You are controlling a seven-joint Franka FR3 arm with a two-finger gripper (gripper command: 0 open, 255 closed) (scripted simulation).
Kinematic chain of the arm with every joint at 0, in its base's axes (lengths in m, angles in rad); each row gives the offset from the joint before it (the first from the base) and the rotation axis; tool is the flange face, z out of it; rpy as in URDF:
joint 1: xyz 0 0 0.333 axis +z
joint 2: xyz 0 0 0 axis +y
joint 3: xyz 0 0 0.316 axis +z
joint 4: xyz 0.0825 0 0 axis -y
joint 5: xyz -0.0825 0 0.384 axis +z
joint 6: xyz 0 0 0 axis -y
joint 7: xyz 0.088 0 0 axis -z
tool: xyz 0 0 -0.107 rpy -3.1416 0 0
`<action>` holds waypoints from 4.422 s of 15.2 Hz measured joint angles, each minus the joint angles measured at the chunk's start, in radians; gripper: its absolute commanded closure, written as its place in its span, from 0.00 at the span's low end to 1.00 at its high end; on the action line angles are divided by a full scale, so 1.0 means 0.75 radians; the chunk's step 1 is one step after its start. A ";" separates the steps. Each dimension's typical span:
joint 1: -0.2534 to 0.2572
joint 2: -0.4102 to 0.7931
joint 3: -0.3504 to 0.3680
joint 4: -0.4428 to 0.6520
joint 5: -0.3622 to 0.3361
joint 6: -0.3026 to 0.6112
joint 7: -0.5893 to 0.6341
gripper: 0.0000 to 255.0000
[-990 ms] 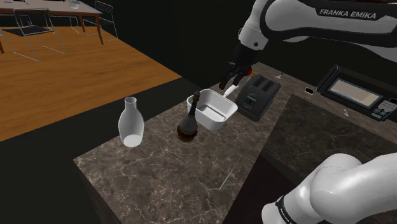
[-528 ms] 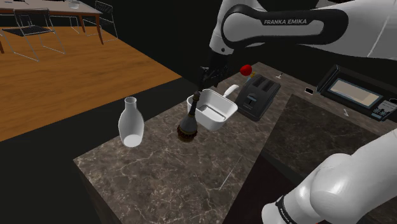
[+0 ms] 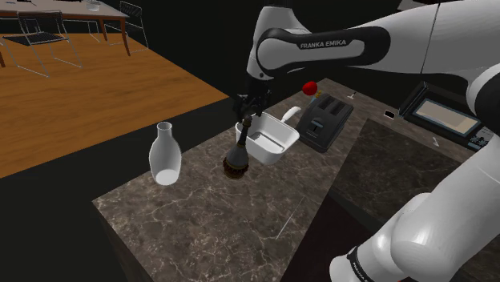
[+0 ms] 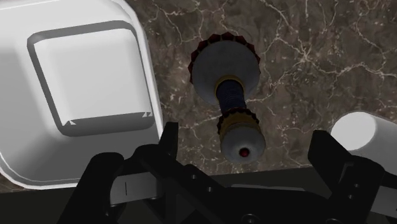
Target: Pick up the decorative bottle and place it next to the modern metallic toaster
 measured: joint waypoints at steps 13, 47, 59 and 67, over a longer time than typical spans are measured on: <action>-0.001 0.018 -0.001 -0.045 -0.003 0.062 0.002 1.00; -0.001 -0.013 -0.001 0.379 0.004 -0.393 -0.012 1.00; 0.005 0.044 0.004 0.677 -0.003 -0.634 -0.008 1.00; 0.010 0.120 0.006 0.919 -0.013 -0.801 -0.008 1.00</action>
